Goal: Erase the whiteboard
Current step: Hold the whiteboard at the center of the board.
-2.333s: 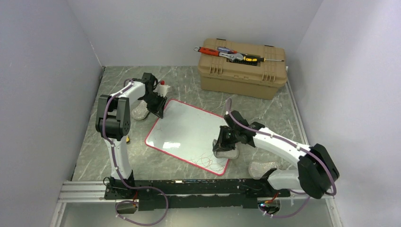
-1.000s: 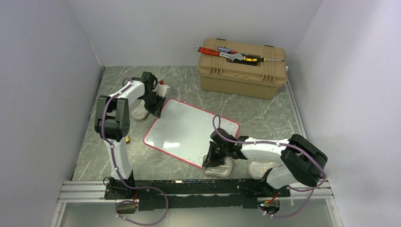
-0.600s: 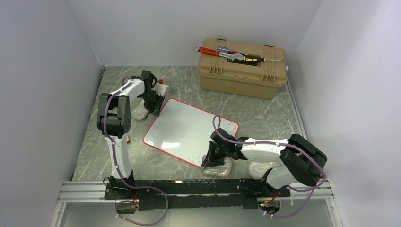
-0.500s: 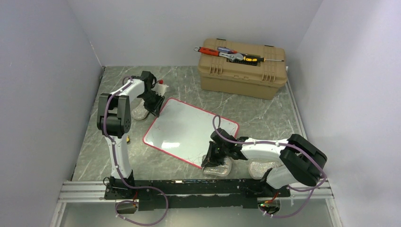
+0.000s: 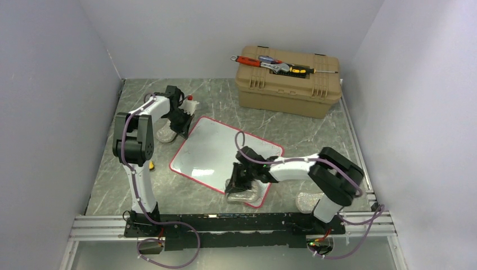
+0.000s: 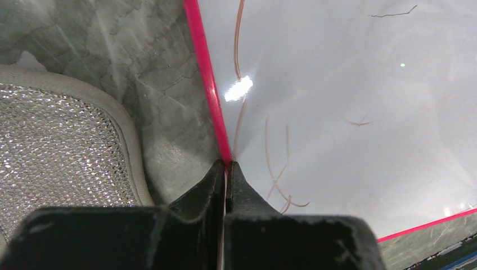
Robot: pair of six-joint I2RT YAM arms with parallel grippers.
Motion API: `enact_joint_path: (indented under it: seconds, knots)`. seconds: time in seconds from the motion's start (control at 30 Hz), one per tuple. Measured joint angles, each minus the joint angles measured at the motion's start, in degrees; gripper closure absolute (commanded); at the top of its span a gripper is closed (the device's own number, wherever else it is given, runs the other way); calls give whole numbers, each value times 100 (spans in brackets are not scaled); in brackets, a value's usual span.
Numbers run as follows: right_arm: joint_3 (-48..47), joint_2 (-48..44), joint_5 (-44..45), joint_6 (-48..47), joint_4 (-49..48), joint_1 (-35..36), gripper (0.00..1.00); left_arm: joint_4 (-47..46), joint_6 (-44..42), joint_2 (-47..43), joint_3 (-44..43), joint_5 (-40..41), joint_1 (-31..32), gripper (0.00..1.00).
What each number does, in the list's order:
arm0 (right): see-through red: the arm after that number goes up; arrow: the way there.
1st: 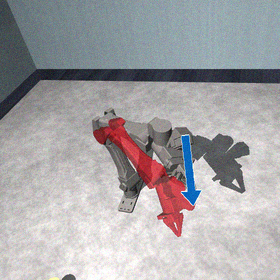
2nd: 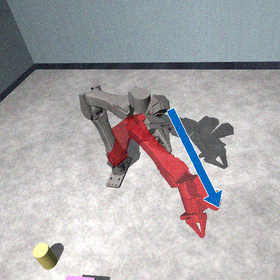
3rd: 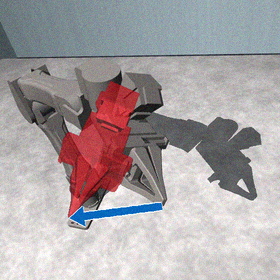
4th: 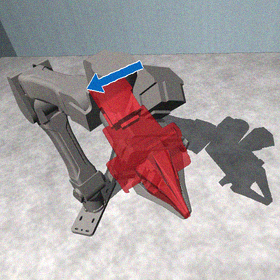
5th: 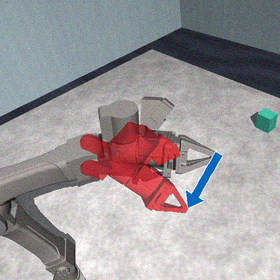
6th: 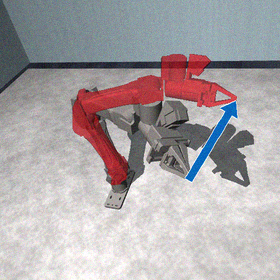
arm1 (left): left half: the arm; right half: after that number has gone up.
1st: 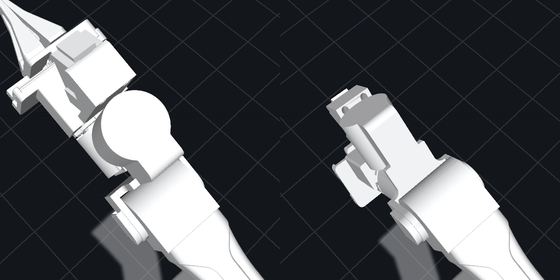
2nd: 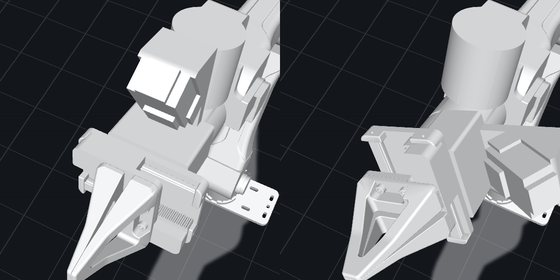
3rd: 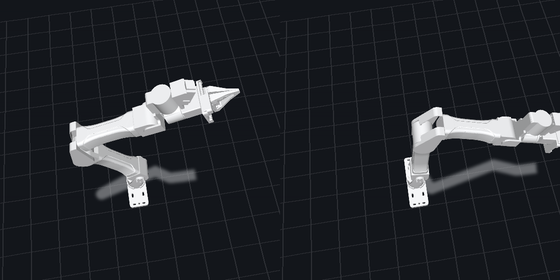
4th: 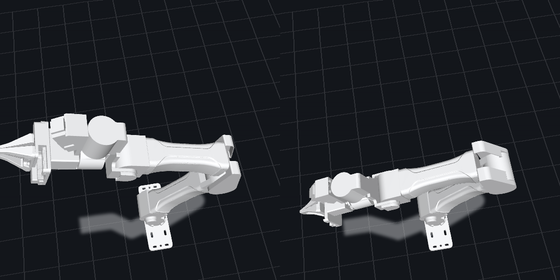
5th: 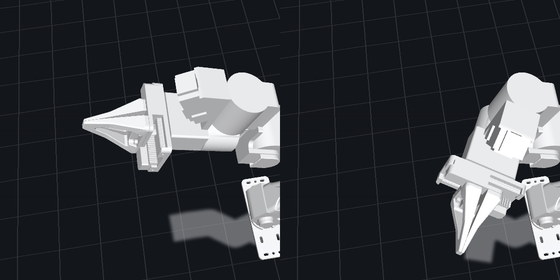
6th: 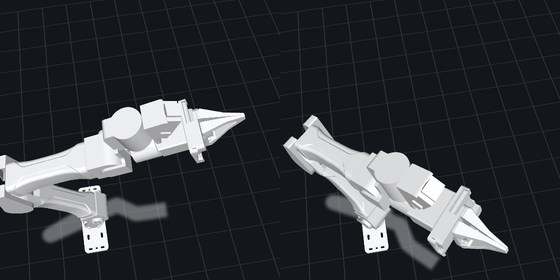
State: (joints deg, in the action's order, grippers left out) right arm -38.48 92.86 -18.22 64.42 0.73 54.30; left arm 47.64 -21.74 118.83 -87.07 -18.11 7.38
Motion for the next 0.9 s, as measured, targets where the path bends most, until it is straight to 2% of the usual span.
enact_joint_path:
  seconds: [0.1, 0.2, 0.3, 0.5, 0.57, 0.73, 0.9]
  knots:
    - [-555, 503, -39, -125, -168, 92, 100, -9, 4, -7, 7, 11, 0, 96]
    - [-619, 605, 4, -168, -363, 133, 100, -11, 20, -7, 7, 57, 13, 96]
    - [-258, 332, 179, -151, -549, 131, 100, -13, 44, -7, 4, 111, 31, 96]
    - [883, -833, 317, -92, -448, -74, 100, -48, 63, -28, 33, 153, 48, 96]
    - [914, -822, 280, -83, -476, -96, 100, -48, 61, -28, 31, 151, 48, 96]
    - [225, -31, -33, -157, -435, -48, 100, -46, 61, -28, 33, 151, 50, 96]
    - [-1207, 1163, -332, -461, -380, 133, 100, -52, 61, -37, 39, 192, 70, 96]
